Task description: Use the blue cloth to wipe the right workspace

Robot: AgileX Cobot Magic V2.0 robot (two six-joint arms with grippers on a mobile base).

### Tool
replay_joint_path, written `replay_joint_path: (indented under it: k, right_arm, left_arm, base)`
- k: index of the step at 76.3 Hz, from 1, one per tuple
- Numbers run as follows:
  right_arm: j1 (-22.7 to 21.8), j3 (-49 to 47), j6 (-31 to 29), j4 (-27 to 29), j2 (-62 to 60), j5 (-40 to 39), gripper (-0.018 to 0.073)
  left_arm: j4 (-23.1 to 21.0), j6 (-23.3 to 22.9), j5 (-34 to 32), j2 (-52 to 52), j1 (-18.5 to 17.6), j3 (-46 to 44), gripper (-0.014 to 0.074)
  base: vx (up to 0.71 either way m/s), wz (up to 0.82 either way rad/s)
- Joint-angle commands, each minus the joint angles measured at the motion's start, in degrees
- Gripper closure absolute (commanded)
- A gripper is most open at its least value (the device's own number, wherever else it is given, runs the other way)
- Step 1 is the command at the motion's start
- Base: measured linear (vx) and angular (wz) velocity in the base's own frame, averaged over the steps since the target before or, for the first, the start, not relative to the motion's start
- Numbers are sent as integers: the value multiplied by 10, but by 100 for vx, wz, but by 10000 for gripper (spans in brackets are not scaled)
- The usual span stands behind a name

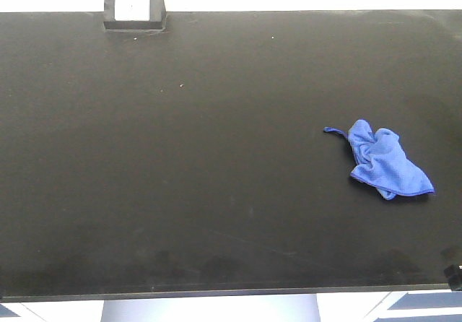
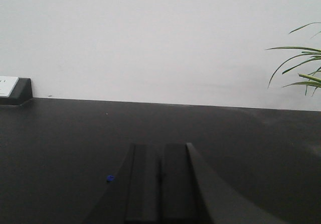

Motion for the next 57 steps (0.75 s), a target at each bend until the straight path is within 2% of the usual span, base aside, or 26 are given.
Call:
replay_joint_path:
  k: [1,23,57]
  right_arm:
    - [0,10,0,-4,-5,-42,566]
    - [0,10,0,-4,-5,-7,566]
    - [0,10,0,-4,-5,-7,566]
  left_arm:
    - [-2,1,-49,-6,0,-14,603]
    - [-2,1,-49,-6,0,-14,603]
    - [-2,1,-49,-6,0,-14,603]
  base:
    - [0,0]
    - [0,0]
    - [0,0]
